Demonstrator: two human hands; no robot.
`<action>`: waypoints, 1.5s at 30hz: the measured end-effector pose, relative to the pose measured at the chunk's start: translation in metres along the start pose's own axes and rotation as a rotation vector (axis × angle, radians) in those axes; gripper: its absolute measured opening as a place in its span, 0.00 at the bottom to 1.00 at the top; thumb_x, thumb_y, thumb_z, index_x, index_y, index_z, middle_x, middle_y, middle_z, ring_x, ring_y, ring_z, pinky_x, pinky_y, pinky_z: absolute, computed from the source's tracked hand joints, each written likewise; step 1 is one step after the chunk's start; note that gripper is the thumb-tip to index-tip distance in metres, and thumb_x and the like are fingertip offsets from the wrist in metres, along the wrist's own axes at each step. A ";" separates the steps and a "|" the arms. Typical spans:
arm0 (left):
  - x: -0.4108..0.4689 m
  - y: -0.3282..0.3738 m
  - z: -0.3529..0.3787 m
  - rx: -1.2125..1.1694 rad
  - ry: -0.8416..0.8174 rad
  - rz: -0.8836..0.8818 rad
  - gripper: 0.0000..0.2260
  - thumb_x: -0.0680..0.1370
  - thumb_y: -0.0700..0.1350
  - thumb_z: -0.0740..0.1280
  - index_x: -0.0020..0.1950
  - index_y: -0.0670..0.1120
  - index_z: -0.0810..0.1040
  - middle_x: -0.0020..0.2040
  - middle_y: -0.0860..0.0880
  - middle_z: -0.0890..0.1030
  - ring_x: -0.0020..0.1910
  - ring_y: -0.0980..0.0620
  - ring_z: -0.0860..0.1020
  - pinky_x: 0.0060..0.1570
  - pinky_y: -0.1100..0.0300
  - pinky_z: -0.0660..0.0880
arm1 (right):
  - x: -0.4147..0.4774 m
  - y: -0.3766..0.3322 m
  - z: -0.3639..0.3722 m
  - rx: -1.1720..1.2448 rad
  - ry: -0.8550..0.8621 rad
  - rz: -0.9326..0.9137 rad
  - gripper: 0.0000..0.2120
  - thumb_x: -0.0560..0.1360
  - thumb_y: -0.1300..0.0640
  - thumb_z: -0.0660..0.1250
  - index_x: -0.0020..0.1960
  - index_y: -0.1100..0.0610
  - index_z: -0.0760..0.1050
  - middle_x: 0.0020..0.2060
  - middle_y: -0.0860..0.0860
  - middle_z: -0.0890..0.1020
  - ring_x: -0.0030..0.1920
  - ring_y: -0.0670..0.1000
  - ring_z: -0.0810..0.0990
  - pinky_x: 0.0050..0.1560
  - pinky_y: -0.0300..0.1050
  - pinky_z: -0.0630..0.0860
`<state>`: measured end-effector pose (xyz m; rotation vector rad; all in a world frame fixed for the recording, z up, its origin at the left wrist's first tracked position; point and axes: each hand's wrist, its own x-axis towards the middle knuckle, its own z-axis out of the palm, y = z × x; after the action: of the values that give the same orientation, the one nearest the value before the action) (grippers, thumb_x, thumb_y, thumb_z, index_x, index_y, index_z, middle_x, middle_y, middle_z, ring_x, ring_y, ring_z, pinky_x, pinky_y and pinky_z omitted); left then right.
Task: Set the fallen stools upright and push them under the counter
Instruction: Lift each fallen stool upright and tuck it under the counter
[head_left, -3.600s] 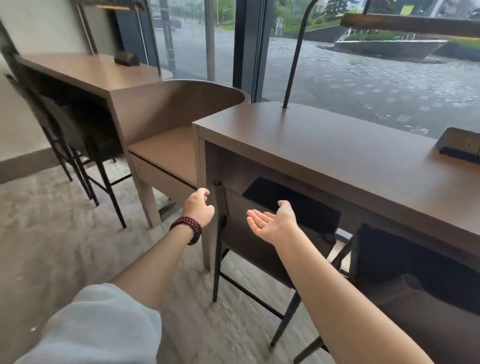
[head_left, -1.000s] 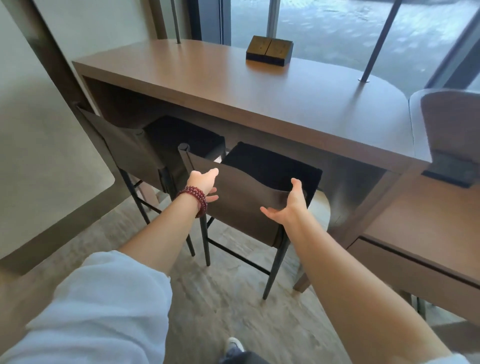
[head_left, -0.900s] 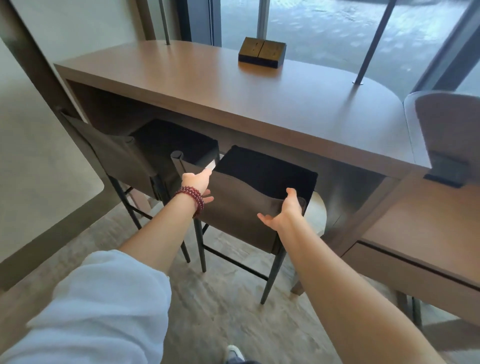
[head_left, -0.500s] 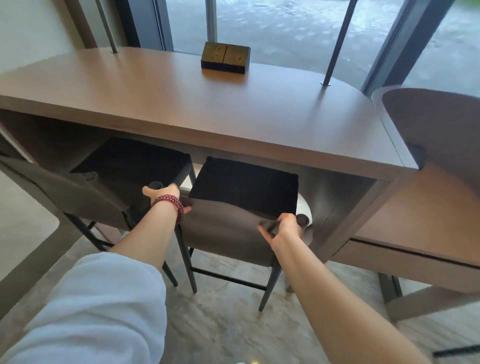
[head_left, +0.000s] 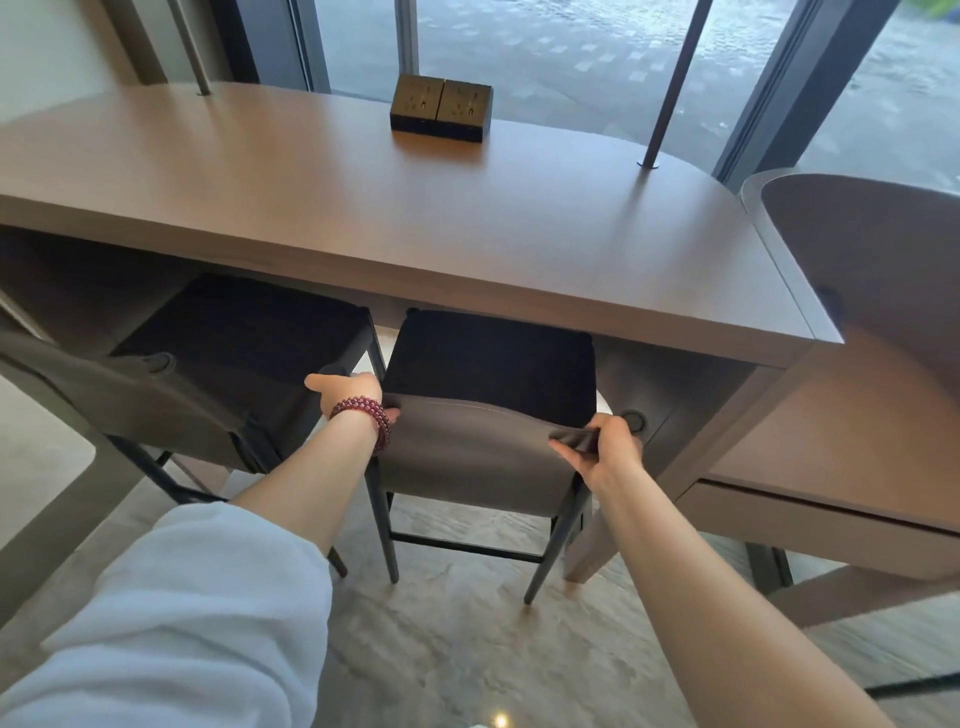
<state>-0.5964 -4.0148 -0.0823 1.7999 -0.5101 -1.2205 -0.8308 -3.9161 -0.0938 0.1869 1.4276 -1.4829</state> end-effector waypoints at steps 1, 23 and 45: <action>-0.002 0.000 -0.001 -0.061 -0.013 -0.003 0.28 0.79 0.38 0.59 0.75 0.41 0.50 0.68 0.40 0.68 0.61 0.42 0.74 0.55 0.44 0.77 | -0.001 0.001 0.001 0.012 0.004 -0.001 0.09 0.72 0.72 0.57 0.40 0.59 0.66 0.63 0.61 0.70 0.59 0.66 0.73 0.51 0.63 0.79; 0.041 0.005 -0.097 -0.066 -0.084 -0.095 0.31 0.73 0.60 0.66 0.71 0.48 0.63 0.65 0.44 0.72 0.55 0.45 0.78 0.48 0.51 0.79 | -0.075 0.117 0.101 -0.319 -0.325 0.310 0.38 0.72 0.38 0.67 0.74 0.55 0.60 0.66 0.61 0.71 0.59 0.59 0.77 0.51 0.55 0.78; 0.241 0.110 -0.332 -0.081 -0.114 -0.082 0.32 0.75 0.61 0.64 0.73 0.48 0.60 0.71 0.42 0.67 0.63 0.42 0.74 0.53 0.47 0.78 | -0.162 0.304 0.359 -0.129 -0.281 0.344 0.33 0.74 0.43 0.67 0.74 0.51 0.60 0.70 0.62 0.66 0.66 0.63 0.72 0.59 0.59 0.75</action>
<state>-0.1819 -4.1043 -0.0743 1.7038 -0.4483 -1.3871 -0.3520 -4.0501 -0.0766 0.1305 1.1901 -1.0851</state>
